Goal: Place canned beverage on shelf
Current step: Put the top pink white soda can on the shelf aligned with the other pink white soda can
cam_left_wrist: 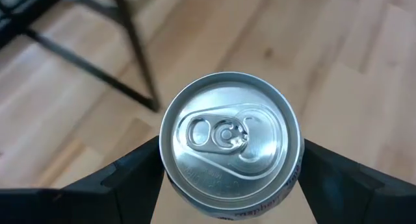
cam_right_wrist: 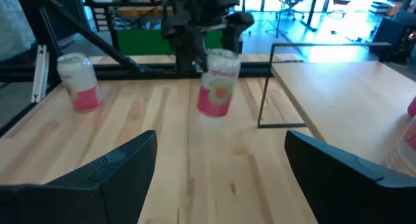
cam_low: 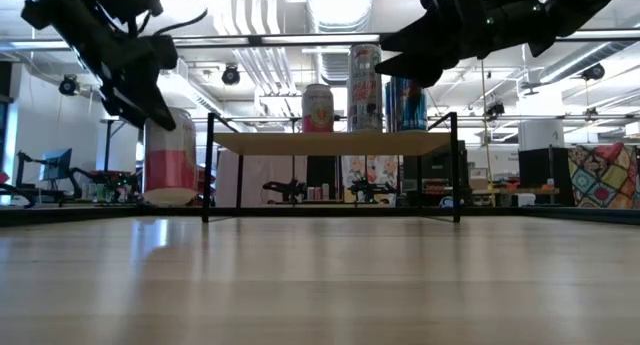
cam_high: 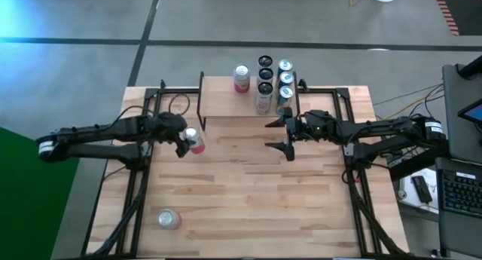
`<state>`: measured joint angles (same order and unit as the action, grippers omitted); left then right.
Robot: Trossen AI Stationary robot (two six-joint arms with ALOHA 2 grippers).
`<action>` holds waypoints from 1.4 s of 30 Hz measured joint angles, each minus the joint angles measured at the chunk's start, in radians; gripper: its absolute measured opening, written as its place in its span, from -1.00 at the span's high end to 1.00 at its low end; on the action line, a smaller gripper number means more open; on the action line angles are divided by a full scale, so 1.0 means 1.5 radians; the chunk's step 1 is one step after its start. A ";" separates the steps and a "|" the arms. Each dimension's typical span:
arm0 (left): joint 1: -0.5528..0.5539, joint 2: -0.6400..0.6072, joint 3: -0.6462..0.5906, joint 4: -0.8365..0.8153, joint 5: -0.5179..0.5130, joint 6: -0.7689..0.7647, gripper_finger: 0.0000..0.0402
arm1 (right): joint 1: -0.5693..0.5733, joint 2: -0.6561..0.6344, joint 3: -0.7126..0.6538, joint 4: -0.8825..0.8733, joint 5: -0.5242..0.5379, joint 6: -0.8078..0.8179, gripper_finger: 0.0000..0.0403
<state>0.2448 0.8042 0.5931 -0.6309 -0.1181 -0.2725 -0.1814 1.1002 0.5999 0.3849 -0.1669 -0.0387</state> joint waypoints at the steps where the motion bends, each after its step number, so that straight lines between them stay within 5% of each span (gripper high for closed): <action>1: -0.017 0.003 0.002 0.002 -0.001 -0.008 -0.47 | 0.000 0.003 0.000 0.007 0.000 0.001 -0.62; 10: -0.180 0.056 0.022 0.012 -0.095 -0.102 -0.47 | 0.000 0.037 0.000 0.052 -0.069 0.011 -0.62; 20: -0.342 0.150 0.019 0.028 -0.195 -0.225 -0.47 | 0.000 0.104 0.000 0.137 -0.069 0.036 -0.62; 30: -0.437 0.223 0.020 0.095 -0.258 -0.301 -0.47 | 0.000 0.167 0.000 0.223 -0.069 0.073 -0.62; 42: -0.460 0.250 0.039 0.108 -0.252 -0.292 -0.47 | 0.030 0.108 0.000 0.168 -0.084 0.053 -0.62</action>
<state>-0.4455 1.1789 0.6520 -0.4682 -0.4958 -0.7101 -0.1360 1.2625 0.5999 0.6368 -0.2925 0.0415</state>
